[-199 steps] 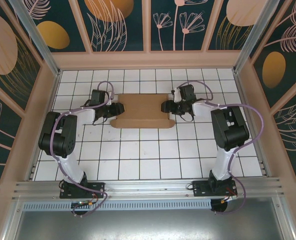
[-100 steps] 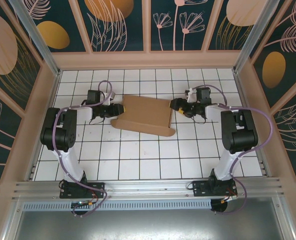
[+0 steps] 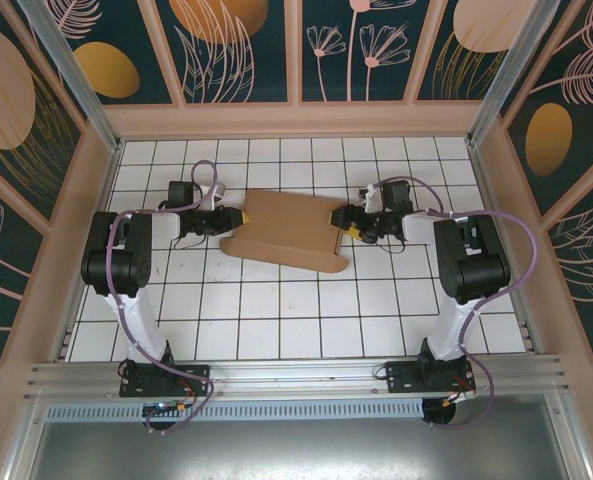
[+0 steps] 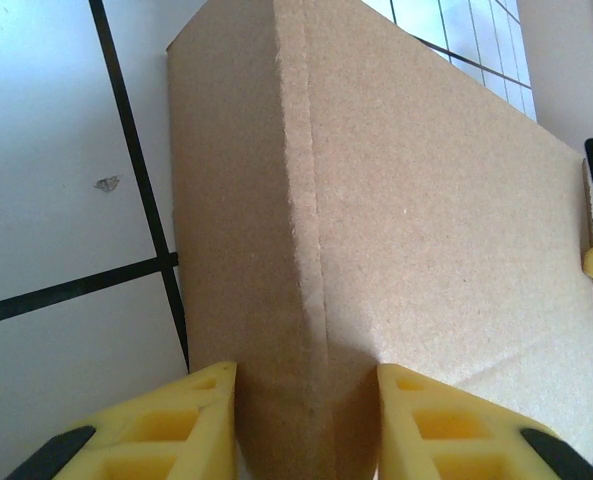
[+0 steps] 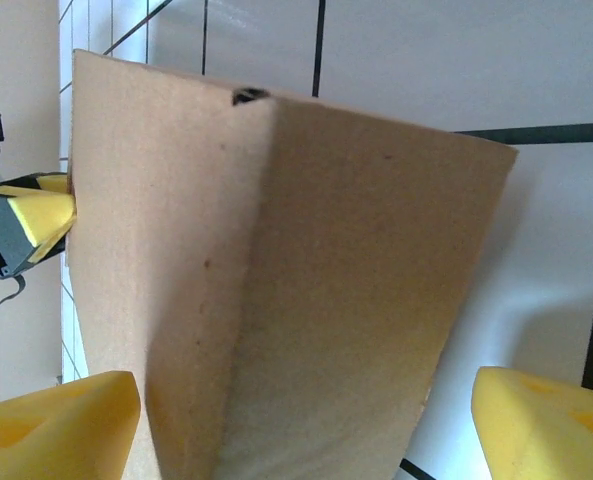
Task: Fold the paper box
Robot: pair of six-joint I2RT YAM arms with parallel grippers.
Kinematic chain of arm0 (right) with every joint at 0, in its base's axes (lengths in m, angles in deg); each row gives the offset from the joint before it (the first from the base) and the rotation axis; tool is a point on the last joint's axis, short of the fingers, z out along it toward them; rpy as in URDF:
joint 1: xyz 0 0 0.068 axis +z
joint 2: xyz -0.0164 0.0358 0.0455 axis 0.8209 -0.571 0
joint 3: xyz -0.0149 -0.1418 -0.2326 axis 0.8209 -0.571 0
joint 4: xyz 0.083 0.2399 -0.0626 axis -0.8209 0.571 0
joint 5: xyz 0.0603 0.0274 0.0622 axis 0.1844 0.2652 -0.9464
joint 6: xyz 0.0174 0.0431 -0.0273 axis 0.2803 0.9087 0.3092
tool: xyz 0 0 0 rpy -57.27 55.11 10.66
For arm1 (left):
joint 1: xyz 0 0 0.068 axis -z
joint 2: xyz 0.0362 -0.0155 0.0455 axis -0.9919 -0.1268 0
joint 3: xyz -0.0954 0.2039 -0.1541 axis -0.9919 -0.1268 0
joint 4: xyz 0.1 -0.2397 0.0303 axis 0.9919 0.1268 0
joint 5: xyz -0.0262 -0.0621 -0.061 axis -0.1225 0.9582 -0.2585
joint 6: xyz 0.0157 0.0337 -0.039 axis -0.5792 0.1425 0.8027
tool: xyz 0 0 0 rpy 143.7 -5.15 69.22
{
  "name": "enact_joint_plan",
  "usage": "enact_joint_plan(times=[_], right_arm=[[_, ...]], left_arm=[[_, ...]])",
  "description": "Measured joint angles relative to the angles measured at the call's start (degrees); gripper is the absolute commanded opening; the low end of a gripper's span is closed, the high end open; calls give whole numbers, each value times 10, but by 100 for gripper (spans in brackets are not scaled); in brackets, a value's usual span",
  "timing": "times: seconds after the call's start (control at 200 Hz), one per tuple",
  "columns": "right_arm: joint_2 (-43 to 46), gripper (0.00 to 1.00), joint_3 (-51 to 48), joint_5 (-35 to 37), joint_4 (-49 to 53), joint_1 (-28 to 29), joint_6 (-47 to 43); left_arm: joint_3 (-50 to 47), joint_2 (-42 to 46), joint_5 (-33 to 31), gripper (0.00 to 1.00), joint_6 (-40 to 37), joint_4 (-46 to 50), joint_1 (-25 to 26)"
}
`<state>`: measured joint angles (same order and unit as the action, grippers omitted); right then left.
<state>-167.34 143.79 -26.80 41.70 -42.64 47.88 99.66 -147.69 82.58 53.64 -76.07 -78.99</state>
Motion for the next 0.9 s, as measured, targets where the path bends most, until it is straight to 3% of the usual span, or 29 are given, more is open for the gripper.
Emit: enact_joint_plan(times=[0.14,0.265,0.445,0.631,0.756,0.901], right_arm=[[0,87,-5,-14,-7,2,9],[-12,80,-6,-45,-34,25,34],[-23,60,-56,-81,-175,39,143],[-23,44,-87,-92,-275,36,229],[-19,39,-102,-87,-314,37,259],[-3,31,-125,-63,-351,38,274]], left_arm=[[0,-3,7,27,1,-3,-2],[0,-6,14,25,4,-6,-5],[0,-7,17,25,5,-9,-11],[0,-2,10,39,21,-8,-11],[-2,28,-41,51,50,23,-7],[13,102,-181,54,102,102,-9]])
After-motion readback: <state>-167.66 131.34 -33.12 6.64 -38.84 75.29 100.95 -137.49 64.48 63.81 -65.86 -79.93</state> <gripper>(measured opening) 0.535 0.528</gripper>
